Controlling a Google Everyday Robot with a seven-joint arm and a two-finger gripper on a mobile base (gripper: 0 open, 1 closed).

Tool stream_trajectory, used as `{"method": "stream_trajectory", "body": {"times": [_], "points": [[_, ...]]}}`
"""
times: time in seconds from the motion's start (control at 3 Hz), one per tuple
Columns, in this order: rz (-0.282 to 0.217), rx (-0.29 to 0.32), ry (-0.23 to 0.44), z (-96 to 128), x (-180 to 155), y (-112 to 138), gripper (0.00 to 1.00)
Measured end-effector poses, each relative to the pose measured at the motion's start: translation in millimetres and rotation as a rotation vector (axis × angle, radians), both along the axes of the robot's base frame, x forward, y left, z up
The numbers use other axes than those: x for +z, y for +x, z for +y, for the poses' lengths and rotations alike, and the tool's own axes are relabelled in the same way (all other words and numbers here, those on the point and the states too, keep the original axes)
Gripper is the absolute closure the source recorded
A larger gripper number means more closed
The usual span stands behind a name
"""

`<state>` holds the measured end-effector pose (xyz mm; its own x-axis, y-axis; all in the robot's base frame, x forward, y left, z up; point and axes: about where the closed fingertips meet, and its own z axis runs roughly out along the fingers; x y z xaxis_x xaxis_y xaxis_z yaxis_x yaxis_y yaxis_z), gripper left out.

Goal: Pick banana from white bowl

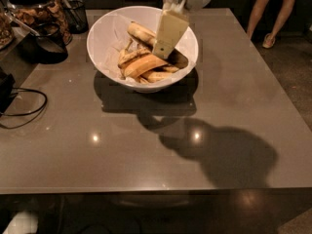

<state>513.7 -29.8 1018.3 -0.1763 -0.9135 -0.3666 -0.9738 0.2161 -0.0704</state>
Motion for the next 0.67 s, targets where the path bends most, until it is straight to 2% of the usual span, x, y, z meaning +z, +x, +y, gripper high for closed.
{"method": "stream_trajectory", "body": {"times": [0.67], "points": [[0.146,-0.119,0.063,-36.1,-25.5,-60.4,1.00]]}}
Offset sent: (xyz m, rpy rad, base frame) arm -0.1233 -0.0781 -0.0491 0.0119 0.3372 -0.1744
